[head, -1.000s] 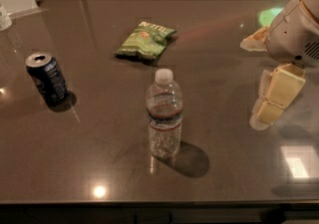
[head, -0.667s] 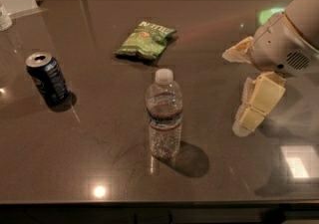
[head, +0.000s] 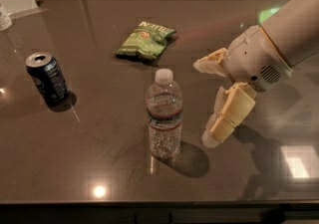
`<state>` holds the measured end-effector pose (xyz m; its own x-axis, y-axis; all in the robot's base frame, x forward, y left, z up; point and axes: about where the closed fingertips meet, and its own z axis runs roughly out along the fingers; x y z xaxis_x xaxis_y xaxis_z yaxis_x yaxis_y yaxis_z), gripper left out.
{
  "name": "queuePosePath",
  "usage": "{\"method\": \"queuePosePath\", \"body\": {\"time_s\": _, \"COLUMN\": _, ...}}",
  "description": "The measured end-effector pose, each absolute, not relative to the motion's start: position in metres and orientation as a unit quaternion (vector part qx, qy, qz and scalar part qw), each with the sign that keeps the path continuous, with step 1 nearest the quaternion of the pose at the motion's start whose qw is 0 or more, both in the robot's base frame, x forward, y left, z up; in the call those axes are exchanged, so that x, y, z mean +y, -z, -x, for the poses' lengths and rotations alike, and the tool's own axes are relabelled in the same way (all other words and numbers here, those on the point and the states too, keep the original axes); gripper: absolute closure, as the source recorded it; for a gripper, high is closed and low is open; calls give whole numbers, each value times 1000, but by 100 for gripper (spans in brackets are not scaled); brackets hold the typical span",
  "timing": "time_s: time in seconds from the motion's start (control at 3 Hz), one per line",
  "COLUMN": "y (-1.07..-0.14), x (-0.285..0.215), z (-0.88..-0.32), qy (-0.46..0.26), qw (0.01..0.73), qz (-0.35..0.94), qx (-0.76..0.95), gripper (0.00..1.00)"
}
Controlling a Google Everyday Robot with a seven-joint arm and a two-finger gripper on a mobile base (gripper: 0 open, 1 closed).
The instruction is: Move water bottle near green jalapeno chip bag
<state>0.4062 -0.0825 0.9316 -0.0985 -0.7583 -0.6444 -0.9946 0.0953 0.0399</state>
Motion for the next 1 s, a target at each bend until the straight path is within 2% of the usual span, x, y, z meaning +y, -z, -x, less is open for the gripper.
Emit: {"method": "queuePosePath", "body": {"time_s": 1.0, "y": -938, "x": -17, "z": -390, "qy": -323, "qw": 283, "qz": 635, "qx": 642, "gripper": 0}}
